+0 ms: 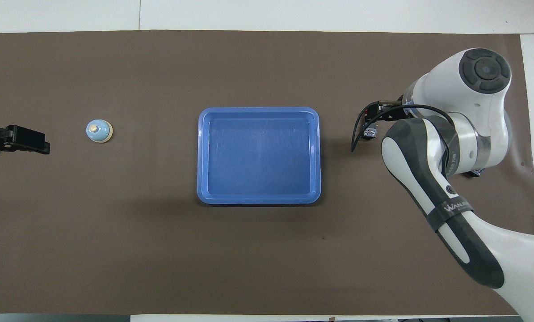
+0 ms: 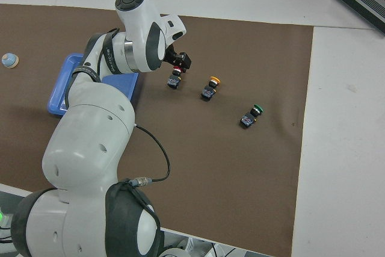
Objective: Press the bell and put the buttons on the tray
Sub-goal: 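Reach the right gripper to the red button and grasp it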
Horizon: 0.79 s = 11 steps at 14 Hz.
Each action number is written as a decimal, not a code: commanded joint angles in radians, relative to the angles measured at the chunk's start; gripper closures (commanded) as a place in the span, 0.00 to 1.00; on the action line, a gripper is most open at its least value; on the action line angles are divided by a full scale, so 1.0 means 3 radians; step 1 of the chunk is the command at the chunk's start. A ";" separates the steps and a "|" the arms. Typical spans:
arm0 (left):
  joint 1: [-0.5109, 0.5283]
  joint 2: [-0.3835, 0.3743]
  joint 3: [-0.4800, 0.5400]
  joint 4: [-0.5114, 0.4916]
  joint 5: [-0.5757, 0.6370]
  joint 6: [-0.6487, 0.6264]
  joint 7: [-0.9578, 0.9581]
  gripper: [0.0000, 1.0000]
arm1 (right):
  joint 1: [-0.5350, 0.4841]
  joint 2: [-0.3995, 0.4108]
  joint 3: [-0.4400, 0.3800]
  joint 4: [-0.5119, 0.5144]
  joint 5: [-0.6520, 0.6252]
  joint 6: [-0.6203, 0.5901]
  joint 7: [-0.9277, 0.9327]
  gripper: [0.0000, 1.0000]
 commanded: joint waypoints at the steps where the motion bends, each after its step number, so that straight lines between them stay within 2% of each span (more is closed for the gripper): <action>1: -0.0037 0.0007 0.0035 0.0043 -0.0010 -0.0121 0.0004 0.00 | -0.0039 0.0149 0.0041 -0.0018 0.0023 0.0255 0.0061 0.00; 11: -0.0017 -0.0039 0.0040 0.0038 -0.0005 -0.0101 -0.0001 0.00 | 0.0037 0.0538 0.0051 -0.0028 0.0028 0.0706 0.0025 0.00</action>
